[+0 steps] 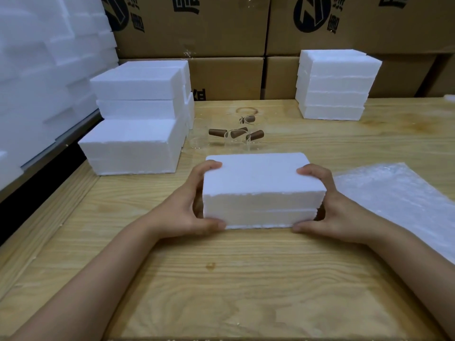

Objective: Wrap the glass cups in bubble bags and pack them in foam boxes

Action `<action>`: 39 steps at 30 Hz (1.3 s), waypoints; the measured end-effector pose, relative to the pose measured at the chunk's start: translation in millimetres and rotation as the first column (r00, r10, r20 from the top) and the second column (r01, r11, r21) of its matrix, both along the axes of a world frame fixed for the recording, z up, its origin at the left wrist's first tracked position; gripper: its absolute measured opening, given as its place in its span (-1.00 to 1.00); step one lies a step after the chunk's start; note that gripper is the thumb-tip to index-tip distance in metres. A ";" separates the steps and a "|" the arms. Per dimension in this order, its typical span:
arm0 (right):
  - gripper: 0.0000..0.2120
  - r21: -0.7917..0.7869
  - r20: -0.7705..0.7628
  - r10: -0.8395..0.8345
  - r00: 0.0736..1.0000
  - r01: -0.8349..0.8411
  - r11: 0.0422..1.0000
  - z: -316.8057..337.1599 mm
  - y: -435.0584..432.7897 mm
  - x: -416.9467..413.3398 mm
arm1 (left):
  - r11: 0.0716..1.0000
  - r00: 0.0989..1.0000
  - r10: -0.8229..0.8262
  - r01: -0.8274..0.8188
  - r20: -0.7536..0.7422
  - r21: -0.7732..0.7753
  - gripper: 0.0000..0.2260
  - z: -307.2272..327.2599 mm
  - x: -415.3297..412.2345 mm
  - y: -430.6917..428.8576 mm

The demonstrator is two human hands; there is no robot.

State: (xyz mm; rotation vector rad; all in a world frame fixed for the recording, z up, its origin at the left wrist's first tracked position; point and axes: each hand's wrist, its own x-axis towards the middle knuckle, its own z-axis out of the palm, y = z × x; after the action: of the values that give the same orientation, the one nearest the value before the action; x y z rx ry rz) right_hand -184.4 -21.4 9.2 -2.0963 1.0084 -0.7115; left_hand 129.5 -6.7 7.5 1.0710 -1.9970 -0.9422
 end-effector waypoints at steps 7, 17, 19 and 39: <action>-0.12 0.110 0.239 0.037 0.970 -0.065 0.992 10.2 -0.1 7.1 | 0.993 0.981 0.037 -0.016 -0.192 0.114 -0.18 8.1 3.0 -1.0; -0.56 0.310 0.458 -0.065 0.887 -0.091 0.946 32.2 -6.5 17.6 | 0.944 0.915 0.057 0.081 -0.400 0.321 -0.41 25.1 -0.6 -6.2; -0.57 0.338 0.450 -0.085 0.889 -0.081 0.938 31.8 -7.4 18.5 | 0.933 0.902 0.075 0.087 -0.425 0.348 -0.42 24.0 -1.8 -6.2; -0.40 -0.124 0.376 -0.041 0.926 0.094 0.988 24.7 8.0 36.2 | 0.971 0.871 0.222 -0.156 -0.438 0.181 -0.31 15.4 -8.1 12.0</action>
State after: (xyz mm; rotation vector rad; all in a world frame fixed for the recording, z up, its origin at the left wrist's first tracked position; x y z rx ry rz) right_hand -148.2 -13.4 33.9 -1.9446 0.8386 -1.1956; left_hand 121.4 5.4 22.9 0.9881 -1.4310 -1.1205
